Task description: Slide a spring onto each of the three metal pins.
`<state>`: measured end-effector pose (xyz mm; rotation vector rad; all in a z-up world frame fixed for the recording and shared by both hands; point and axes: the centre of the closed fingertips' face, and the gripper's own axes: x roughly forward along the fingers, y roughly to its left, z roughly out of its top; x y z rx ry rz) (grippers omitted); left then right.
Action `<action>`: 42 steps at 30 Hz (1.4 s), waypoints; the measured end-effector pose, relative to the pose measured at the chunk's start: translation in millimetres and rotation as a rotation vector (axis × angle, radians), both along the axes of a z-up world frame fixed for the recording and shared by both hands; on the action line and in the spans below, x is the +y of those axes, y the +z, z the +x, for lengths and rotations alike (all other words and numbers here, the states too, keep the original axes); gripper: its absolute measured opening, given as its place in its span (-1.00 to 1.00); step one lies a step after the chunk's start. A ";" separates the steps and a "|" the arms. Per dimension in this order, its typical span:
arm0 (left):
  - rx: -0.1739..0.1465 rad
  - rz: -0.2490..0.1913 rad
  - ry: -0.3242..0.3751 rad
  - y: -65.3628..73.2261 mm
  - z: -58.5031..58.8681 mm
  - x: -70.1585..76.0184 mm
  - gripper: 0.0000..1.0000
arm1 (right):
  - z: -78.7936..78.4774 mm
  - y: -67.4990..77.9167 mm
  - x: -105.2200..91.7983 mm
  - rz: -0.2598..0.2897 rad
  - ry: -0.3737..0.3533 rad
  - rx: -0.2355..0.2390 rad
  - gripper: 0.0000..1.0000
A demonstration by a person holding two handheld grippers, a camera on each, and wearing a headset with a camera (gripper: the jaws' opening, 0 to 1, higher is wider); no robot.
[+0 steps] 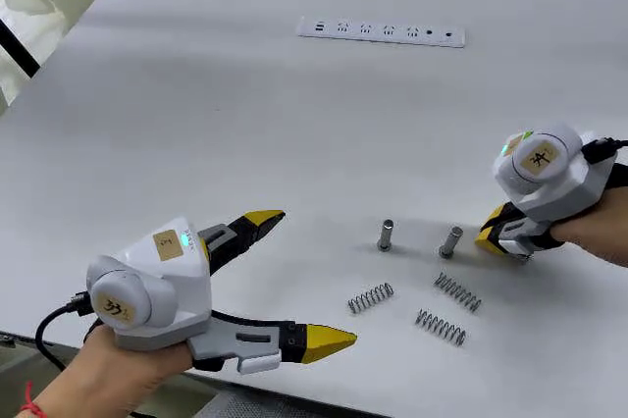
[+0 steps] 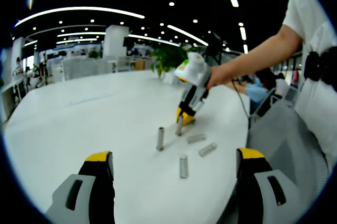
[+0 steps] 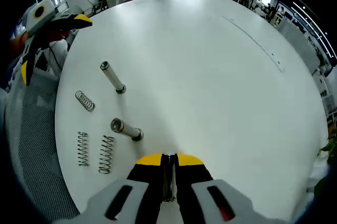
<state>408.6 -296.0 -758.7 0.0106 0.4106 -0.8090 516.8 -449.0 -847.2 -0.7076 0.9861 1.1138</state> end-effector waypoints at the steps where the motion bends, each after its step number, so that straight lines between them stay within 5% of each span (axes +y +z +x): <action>1: 0.000 0.000 0.001 0.1 0.1 0.1 0.96 | 0.3 0.0 0.2 0.000 0.000 0.000 -0.81; 16: -0.004 -0.006 0.003 1.5 2.0 0.7 0.96 | 8.1 0.1 0.1 0.021 -0.002 -0.008 -0.82; 42: -0.013 -0.003 -0.013 6.8 4.1 -2.9 0.95 | -5.3 36.9 -11.8 0.086 -0.022 -0.052 -0.82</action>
